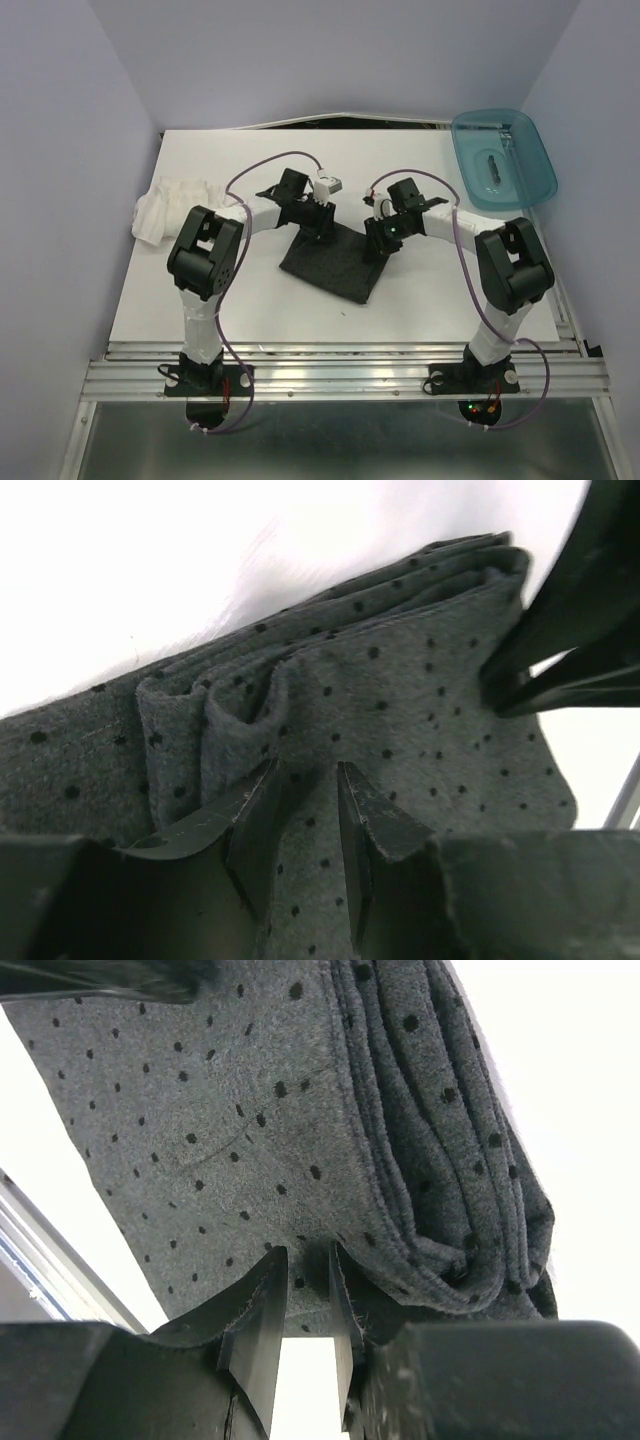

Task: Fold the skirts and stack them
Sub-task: Fold the skirt, then neatly place the folded skirt to the corner

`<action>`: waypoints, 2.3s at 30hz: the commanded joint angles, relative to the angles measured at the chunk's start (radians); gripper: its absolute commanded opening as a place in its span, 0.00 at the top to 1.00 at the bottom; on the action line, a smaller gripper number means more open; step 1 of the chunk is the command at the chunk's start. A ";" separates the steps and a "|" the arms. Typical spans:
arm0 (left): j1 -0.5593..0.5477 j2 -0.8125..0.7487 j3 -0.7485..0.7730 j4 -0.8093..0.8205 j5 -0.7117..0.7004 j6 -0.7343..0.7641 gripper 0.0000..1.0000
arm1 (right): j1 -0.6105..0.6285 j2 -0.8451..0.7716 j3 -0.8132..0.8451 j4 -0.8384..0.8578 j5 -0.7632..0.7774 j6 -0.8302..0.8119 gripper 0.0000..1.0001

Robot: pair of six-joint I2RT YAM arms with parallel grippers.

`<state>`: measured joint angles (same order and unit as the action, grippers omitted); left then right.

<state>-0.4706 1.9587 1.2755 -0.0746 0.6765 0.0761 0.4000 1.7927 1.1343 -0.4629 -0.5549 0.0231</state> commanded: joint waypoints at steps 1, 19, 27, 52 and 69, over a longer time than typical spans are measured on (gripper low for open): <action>0.000 0.023 0.053 0.067 -0.003 -0.033 0.59 | 0.000 0.042 0.004 0.020 0.027 -0.012 0.71; 0.121 0.046 0.048 0.125 0.049 -0.199 0.54 | 0.000 0.188 0.081 -0.085 0.088 -0.149 0.69; 0.107 -0.440 -0.129 0.079 -0.075 -0.016 0.43 | 0.000 -0.012 0.269 -0.148 0.331 -0.308 0.61; 0.242 -0.848 -0.349 -0.025 -0.543 -0.130 0.01 | 0.234 0.496 0.895 -0.180 0.325 0.118 0.50; 0.267 -0.870 -0.390 -0.007 -0.523 -0.151 0.01 | 0.244 0.324 0.564 -0.120 0.308 0.139 0.48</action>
<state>-0.2104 1.1156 0.8948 -0.1173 0.1303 -0.0525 0.6353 2.1983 1.7191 -0.5743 -0.3058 0.1272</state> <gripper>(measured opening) 0.985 0.498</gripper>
